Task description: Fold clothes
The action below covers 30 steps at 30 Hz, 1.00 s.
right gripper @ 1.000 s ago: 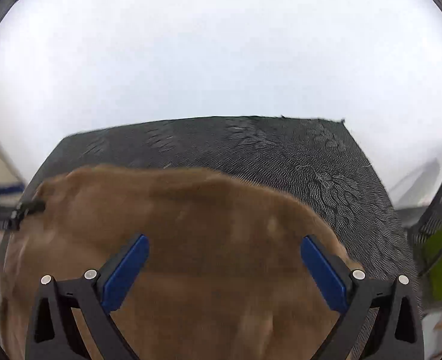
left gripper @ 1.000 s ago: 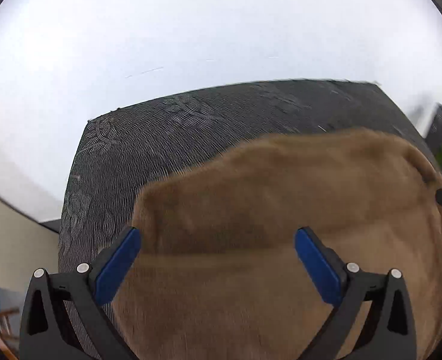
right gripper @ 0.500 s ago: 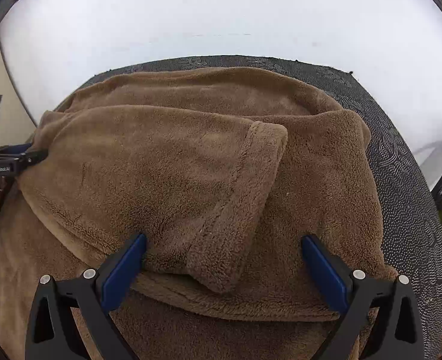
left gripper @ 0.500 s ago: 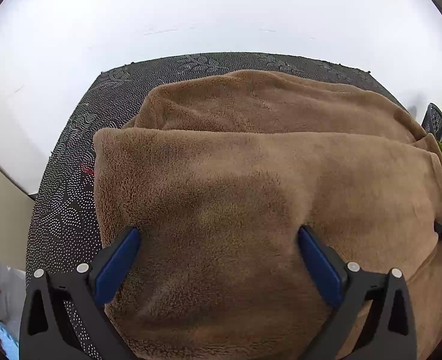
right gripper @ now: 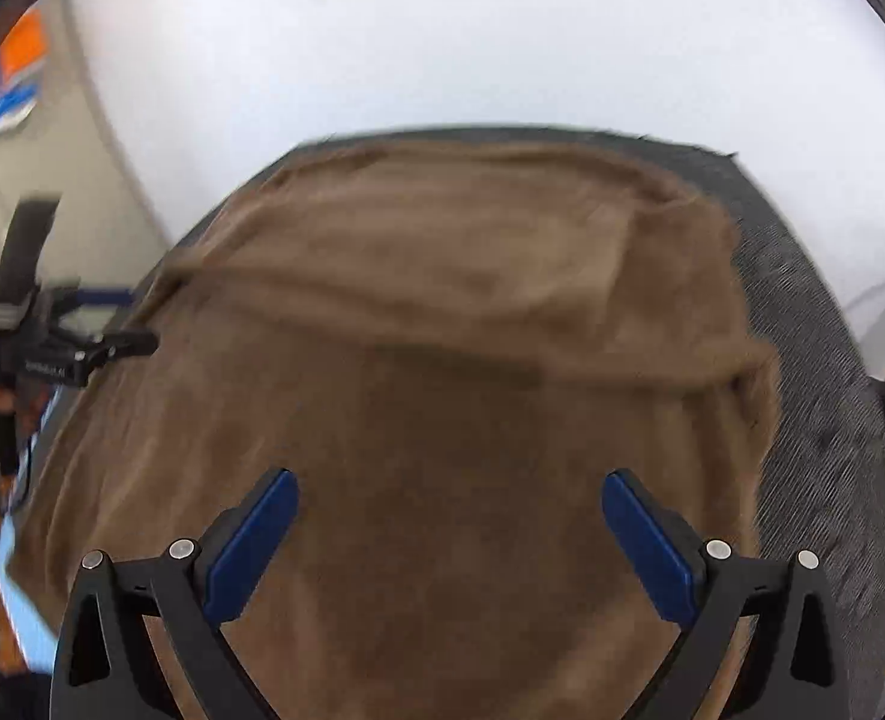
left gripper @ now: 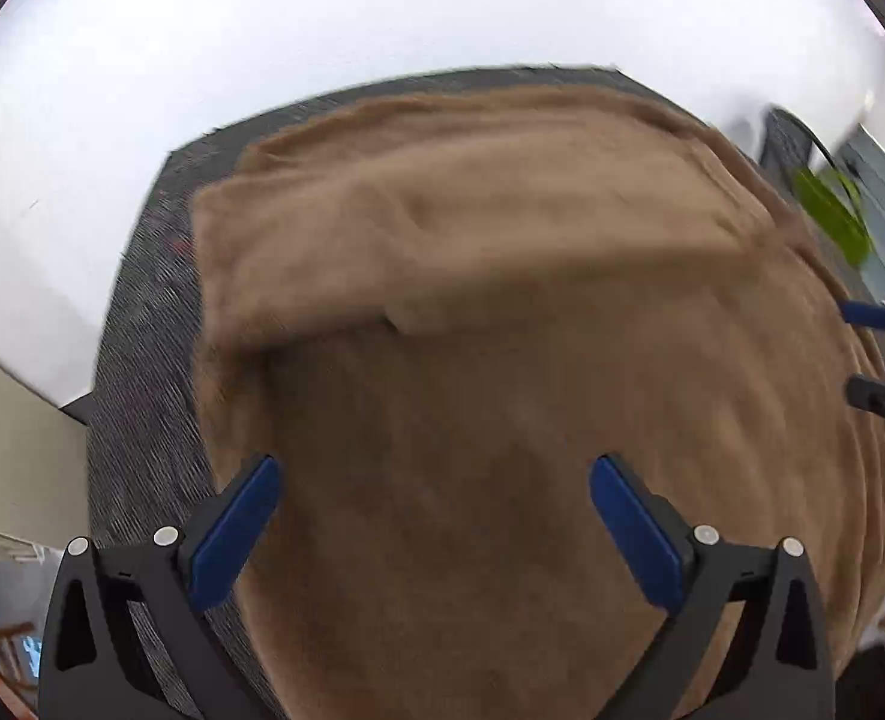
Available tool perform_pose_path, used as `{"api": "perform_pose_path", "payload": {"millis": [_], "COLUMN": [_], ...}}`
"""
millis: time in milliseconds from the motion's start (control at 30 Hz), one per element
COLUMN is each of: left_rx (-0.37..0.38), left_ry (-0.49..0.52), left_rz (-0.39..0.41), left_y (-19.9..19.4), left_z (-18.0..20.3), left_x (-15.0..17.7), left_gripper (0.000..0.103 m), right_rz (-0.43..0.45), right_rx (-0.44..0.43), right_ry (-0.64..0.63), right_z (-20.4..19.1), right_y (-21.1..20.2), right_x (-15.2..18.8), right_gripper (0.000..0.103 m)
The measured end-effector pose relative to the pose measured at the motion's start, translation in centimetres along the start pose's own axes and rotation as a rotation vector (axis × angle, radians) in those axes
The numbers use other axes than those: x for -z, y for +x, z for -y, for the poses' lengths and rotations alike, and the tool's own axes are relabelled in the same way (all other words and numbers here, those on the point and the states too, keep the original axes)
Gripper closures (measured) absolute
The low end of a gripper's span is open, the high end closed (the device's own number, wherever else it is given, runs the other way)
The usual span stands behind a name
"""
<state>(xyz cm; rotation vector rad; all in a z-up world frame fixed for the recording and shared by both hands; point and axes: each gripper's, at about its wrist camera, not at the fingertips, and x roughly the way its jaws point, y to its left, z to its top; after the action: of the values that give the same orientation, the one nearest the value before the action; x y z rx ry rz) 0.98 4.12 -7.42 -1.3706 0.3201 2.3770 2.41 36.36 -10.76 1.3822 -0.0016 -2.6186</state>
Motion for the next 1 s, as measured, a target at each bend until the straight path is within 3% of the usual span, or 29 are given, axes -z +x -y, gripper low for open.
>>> {"api": "perform_pose_path", "payload": {"millis": [133, 300, 433, 533, 700, 867, 1000], "left_rx": [-0.008, 0.005, -0.039, -0.063, -0.003, -0.067, -0.182], "left_ry": [0.037, -0.046, -0.032, -0.007, 0.067, 0.169, 0.252], "left_rz": [-0.034, 0.009, 0.022, 0.059, 0.160, 0.179, 0.221], "left_y": [0.4, 0.9, 0.3, -1.9, -7.2, -9.4, -11.0], "left_z": [1.8, 0.8, 1.4, 2.1, 3.6, 4.7, 5.7], "left_x": [3.1, 4.4, 4.9, 5.9, 10.1, 14.7, 18.3], "left_gripper": [0.000, 0.000, 0.000, 0.000, 0.000, 0.000, 0.000], "right_rz": [-0.072, -0.041, -0.039, -0.039, -0.039, -0.041, -0.040], "right_rx": [0.028, 0.053, 0.053, 0.051, 0.051, 0.051, 0.057], "right_ry": [-0.070, -0.096, -0.096, -0.096, -0.096, -0.096, -0.096], "right_z": [-1.7, -2.2, -2.2, -2.0, -2.0, -2.1, -2.2], "right_y": [1.0, 0.8, 0.6, 0.1, 0.6, 1.0, 1.1], "right_x": [3.0, 3.5, 3.6, 3.9, 3.9, 3.7, 3.7], "right_gripper": [0.000, 0.000, 0.000, 0.000, 0.000, 0.000, 0.000]}}
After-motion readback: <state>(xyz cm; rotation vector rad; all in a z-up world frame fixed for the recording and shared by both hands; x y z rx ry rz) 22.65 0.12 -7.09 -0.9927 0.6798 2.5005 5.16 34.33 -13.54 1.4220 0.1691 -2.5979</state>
